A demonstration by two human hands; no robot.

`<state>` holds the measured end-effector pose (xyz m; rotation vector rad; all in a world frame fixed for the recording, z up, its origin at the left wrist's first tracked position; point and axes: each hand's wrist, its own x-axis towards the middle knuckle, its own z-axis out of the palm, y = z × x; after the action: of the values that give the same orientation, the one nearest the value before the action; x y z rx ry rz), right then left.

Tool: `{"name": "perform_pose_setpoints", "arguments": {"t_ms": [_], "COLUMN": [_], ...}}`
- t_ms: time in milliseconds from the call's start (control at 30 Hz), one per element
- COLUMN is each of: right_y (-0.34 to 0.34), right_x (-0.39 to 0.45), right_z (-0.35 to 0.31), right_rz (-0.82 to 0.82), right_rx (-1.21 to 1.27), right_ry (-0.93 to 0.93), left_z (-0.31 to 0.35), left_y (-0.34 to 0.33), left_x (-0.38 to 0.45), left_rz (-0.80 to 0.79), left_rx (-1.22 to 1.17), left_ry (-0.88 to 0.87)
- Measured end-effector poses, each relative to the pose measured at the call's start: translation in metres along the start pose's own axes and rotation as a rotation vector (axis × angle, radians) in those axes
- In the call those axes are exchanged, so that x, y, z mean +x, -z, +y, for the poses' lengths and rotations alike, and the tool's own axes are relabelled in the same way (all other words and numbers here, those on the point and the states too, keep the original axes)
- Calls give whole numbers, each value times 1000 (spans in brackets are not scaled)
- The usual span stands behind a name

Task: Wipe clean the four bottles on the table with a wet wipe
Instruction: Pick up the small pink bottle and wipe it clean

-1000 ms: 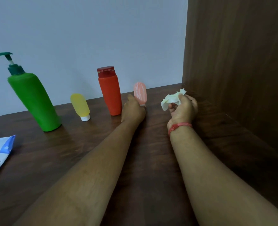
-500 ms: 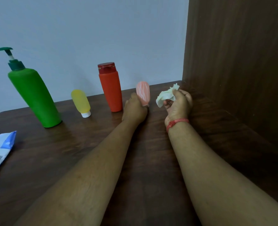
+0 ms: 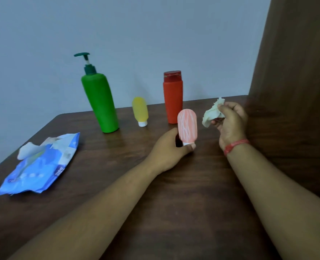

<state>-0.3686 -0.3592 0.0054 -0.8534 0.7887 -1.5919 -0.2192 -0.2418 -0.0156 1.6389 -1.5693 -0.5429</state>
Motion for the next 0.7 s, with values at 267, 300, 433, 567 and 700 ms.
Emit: {"name": "perform_pose_setpoints", "arguments": {"t_ms": [267,300,433,567,700], "right_y": [-33,-37,-46,-50,-52], "right_x": [-63,-70,-93,-105,-106], "right_z": [2,3,3,3,7], "right_rz": [-526,-584,-726,-804,-858], "right_rx": [-322,-393,-738,-946,-997], "right_ry": [148,197,630,956,959], "left_z": [-35,-39,-46,-50,-56], "left_y": [67,72,79,79,79], "left_x": [-65,-69,-69,-65,-60], "left_rz": [23,54,130,139,123], "left_rx": [-257,-290,-378,-452,-585], "left_ry": [75,82,126,153,174]}}
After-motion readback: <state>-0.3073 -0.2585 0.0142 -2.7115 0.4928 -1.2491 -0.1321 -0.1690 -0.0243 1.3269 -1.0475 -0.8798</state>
